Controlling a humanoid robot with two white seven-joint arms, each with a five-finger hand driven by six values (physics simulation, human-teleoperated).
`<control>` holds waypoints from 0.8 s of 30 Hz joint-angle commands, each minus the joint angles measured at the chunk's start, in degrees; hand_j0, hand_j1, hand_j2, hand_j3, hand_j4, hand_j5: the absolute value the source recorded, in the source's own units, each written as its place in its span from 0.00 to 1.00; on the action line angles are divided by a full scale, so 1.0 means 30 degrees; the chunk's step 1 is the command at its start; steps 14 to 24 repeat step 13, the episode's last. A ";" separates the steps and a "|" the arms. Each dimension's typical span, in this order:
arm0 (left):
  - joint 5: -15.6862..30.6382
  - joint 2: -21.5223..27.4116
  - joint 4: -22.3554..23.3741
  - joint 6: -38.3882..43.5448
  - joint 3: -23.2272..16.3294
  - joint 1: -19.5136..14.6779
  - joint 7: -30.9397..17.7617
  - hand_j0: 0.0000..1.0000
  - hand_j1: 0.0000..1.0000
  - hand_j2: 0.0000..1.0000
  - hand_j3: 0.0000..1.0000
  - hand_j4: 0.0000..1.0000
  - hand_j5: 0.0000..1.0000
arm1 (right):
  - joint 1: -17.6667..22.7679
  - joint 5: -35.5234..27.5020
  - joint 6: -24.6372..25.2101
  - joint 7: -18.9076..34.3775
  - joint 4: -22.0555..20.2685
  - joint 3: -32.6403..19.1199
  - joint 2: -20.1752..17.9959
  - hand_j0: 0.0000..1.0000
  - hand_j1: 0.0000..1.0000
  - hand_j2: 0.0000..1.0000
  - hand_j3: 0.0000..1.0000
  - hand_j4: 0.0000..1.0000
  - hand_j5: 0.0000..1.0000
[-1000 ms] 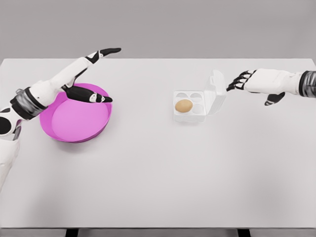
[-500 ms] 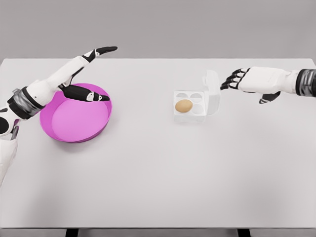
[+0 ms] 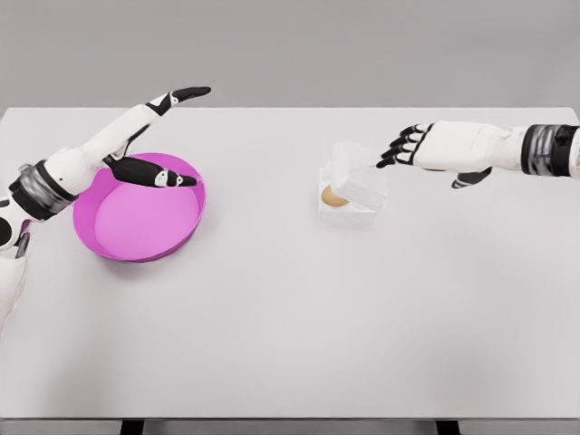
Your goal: Pack egg into the box and close the box lid
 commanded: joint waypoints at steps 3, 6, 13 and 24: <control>0.0175 0.1082 0.0496 0.0048 0.0349 0.0088 0.0008 1.00 1.00 1.00 1.00 1.00 1.00 | 0.0000 -0.0080 0.0035 0.0009 -0.0131 -0.0016 0.0219 1.00 1.00 1.00 1.00 1.00 1.00; 0.0175 0.1493 0.0643 0.0048 0.0349 0.0323 0.0008 1.00 1.00 1.00 1.00 1.00 1.00 | 0.0000 -0.0080 0.0035 0.0009 -0.0101 -0.0016 0.0161 1.00 1.00 1.00 1.00 1.00 1.00; 0.0146 0.1757 0.0877 0.0048 0.0349 0.0323 0.0008 1.00 1.00 1.00 1.00 1.00 1.00 | 0.0088 -0.2453 0.0035 -0.0049 0.7779 -0.0191 -0.0952 1.00 1.00 1.00 1.00 1.00 1.00; 0.0146 0.1757 0.0877 0.0048 0.0349 0.0323 0.0008 1.00 1.00 1.00 1.00 1.00 1.00 | 0.0088 -0.2453 0.0035 -0.0049 0.7779 -0.0191 -0.0952 1.00 1.00 1.00 1.00 1.00 1.00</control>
